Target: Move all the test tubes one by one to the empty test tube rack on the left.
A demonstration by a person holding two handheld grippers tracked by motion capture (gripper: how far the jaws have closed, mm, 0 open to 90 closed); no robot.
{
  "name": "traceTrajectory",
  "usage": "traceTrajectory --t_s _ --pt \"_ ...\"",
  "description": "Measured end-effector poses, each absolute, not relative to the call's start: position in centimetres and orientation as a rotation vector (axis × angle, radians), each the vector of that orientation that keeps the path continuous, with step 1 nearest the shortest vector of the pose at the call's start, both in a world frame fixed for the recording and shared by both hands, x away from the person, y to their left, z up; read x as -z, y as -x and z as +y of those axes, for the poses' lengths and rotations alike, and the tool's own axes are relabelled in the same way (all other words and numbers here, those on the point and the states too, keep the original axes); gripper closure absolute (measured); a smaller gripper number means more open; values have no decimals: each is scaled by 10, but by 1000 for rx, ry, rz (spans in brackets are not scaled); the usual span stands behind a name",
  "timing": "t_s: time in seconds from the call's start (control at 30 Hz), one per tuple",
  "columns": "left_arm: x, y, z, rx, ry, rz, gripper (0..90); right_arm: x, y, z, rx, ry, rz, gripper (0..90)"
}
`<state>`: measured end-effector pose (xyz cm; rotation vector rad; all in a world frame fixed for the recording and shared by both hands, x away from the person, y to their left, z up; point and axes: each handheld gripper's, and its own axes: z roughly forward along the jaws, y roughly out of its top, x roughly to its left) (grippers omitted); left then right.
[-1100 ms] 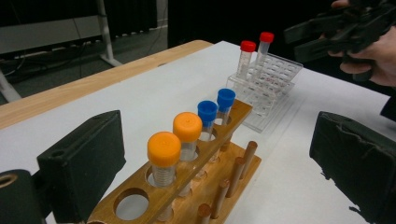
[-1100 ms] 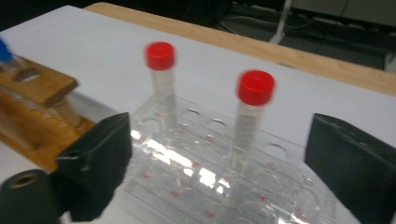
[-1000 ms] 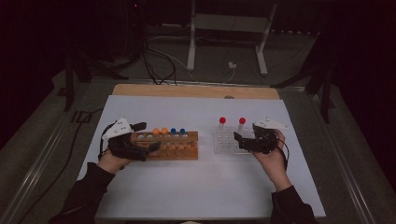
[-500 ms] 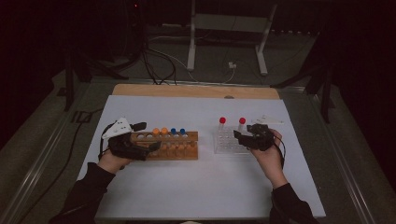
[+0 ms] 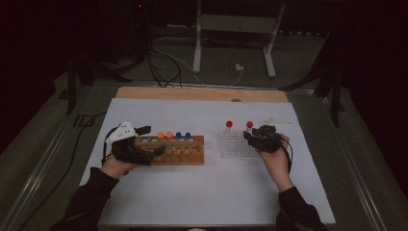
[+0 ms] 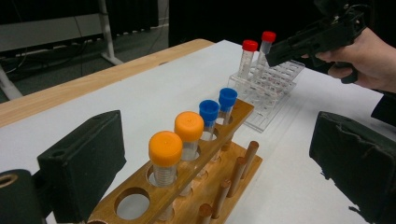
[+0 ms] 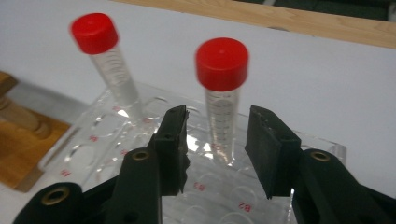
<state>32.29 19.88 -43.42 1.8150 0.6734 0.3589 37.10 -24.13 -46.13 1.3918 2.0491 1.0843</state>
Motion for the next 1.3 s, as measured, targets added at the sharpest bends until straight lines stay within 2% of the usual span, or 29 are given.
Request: traceTrajectory --t_s 0.43,1.3 --pt "434 -323 199 -357 -1817 674 44 464 -379 -237 -1047 -1381 2040 732" --pt "432 -322 197 -343 -1825 655 44 426 -358 -248 -1124 -1251 1950 744"
